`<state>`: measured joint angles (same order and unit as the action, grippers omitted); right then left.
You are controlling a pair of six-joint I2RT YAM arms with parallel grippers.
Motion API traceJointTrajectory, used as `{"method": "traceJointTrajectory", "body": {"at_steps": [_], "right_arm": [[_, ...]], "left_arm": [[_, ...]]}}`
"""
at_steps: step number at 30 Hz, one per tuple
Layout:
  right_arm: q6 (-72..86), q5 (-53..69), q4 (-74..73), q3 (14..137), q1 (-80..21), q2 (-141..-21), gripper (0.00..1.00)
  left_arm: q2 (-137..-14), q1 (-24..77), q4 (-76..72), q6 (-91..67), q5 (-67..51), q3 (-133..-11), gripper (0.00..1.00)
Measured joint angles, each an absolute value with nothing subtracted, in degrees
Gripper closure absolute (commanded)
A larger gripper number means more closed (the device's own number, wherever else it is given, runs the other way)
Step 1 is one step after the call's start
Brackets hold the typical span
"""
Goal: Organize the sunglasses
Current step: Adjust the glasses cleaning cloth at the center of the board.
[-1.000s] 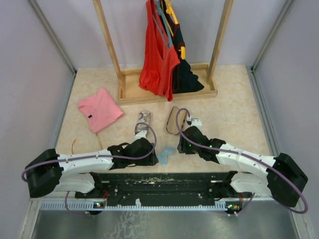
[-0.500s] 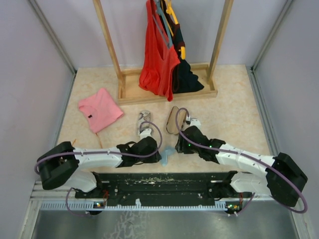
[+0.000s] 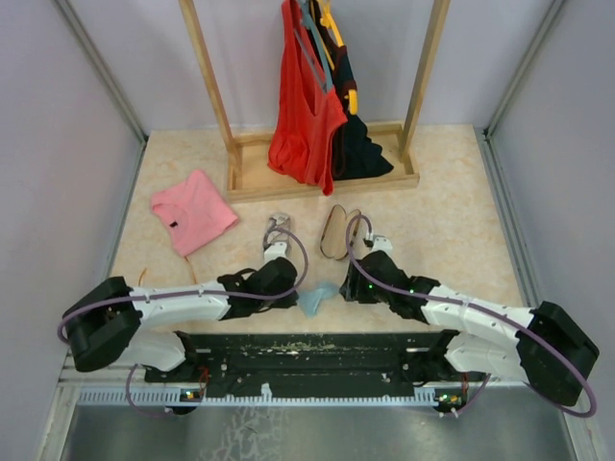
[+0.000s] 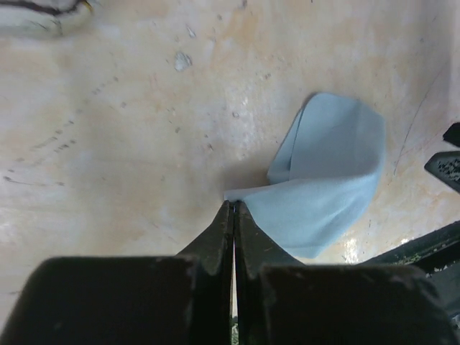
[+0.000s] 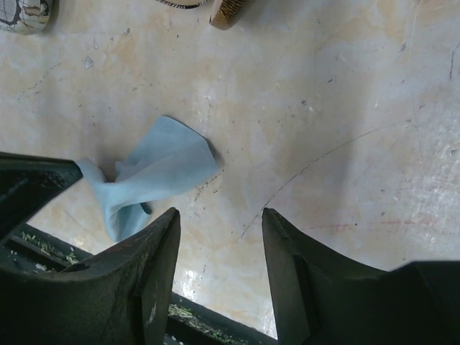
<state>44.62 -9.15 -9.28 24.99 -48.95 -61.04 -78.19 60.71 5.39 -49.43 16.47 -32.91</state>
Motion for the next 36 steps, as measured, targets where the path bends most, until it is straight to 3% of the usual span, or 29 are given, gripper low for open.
{"method": "traceJointTrajectory", "body": {"at_steps": [19, 20, 25, 27, 30, 36], "right_arm": [[49.28, -5.58, 1.19, 24.53, -48.56, -68.14, 0.42], [49.28, -5.34, 1.23, 24.82, -48.4, -69.08, 0.42], [49.08, -5.3, 0.91, 26.98, -47.88, -71.05, 0.42], [49.1, -5.93, 0.8, 27.22, -47.86, -70.74, 0.42], [49.1, -6.76, -0.1, 27.05, -47.83, -69.04, 0.42], [49.19, -7.7, -0.71, 26.2, -47.81, -64.97, 0.42]], "left_arm": [[-66.74, 50.54, 12.32, -43.64, 19.27, -29.43, 1.0], [-66.67, 50.3, 12.64, -43.64, 19.29, -29.08, 0.98], [-66.39, 50.09, 12.62, -43.44, 16.6, -28.38, 0.62], [-66.35, 50.11, 11.94, -43.88, 14.61, -28.34, 0.54], [-66.37, 50.65, 9.17, -45.45, 11.68, -27.7, 0.49], [-69.17, 51.79, 4.97, -49.08, 10.33, -27.33, 0.48]]}}
